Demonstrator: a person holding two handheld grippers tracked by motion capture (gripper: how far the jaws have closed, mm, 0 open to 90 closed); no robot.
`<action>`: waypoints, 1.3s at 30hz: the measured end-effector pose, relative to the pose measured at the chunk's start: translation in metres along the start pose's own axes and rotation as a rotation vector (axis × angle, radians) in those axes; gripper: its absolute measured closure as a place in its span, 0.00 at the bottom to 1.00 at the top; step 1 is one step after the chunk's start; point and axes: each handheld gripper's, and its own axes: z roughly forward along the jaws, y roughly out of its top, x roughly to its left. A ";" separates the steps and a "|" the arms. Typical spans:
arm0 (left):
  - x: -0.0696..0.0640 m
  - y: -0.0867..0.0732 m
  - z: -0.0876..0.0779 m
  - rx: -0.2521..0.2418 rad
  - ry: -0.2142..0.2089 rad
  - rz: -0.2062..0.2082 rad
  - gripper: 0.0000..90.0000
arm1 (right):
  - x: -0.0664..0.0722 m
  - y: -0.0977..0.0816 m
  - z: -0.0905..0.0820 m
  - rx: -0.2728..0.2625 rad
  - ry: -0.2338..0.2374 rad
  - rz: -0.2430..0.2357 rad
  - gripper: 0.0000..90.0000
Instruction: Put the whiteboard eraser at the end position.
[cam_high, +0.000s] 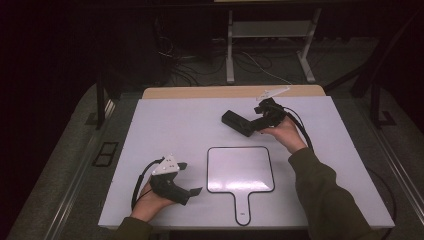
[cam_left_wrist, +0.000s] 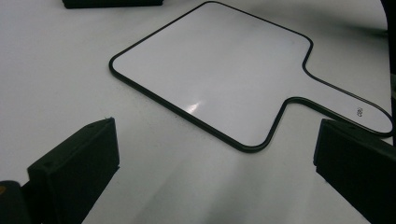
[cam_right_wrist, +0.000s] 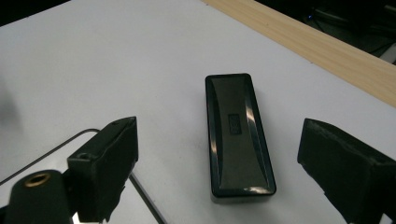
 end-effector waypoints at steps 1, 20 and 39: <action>0.000 0.000 0.000 0.003 -0.001 0.004 0.00 | 0.001 -0.002 -0.002 -0.007 -0.005 0.001 0.12; -0.001 0.000 0.002 0.008 -0.012 0.008 0.00 | 0.023 -0.054 -0.037 -0.083 0.003 -0.002 0.12; -0.002 0.000 0.001 0.011 -0.020 0.008 0.00 | 0.048 -0.108 -0.065 -0.055 -0.013 -0.010 0.12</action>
